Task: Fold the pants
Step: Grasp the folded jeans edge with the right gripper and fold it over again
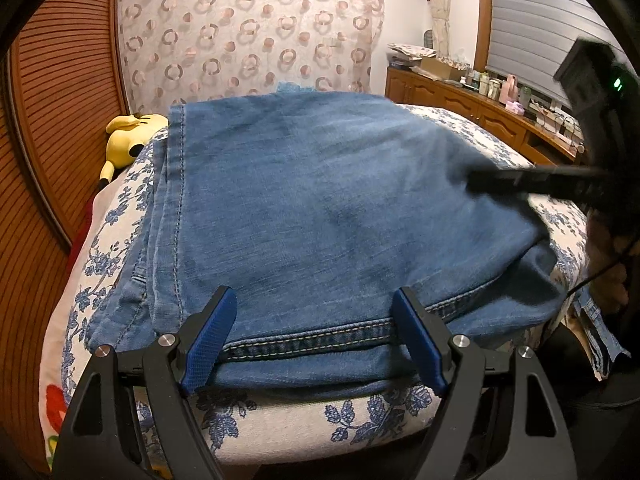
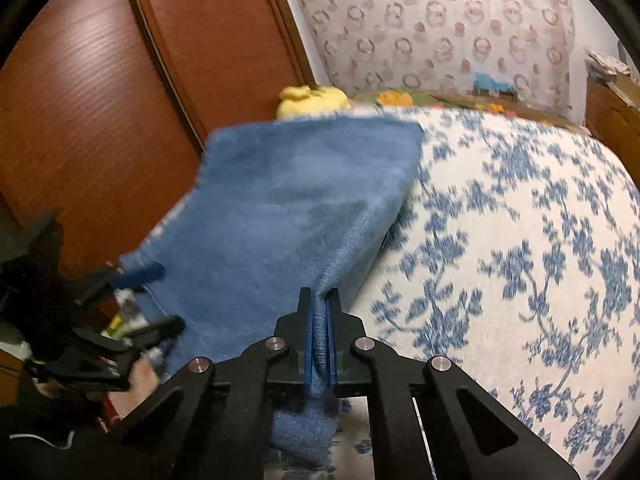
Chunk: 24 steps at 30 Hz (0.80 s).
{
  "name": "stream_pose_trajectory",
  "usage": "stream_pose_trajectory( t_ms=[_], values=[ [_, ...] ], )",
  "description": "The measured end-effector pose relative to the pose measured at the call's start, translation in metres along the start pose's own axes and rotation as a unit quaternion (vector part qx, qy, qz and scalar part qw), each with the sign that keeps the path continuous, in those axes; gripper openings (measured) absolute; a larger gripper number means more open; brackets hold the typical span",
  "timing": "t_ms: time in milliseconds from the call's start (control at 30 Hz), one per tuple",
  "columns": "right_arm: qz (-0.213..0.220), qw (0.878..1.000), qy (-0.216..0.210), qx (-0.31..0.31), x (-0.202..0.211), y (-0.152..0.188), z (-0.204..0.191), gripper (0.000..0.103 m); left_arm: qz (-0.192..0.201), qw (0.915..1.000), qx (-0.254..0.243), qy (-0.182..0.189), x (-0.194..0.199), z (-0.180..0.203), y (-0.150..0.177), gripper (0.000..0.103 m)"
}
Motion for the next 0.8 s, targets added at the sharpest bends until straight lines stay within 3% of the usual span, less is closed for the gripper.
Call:
stream_pose_trajectory(
  t_ms=[400, 800],
  values=[
    [0.03, 0.996, -0.049, 0.064, 0.01, -0.031, -0.04, 0.005, 0.019, 0.9995, 0.022, -0.012, 0.026, -0.027, -0.003, 0.081],
    [0.012, 0.99, -0.086, 0.109, -0.04, -0.057, -0.07, 0.004, 0.04, 0.9947, 0.073, -0.06, 0.045, -0.091, -0.007, 0.081]
  ],
)
Point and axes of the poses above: each gripper's, at about its wrist camera, not at the fingertips, and x roughly against the way its jaws point, z to its right, y to its underside, the point moved 2 cm from there along -x, roughly the way its jaws point, and after that the axes turned 12 degrees about -y, right-handed, at the moved point
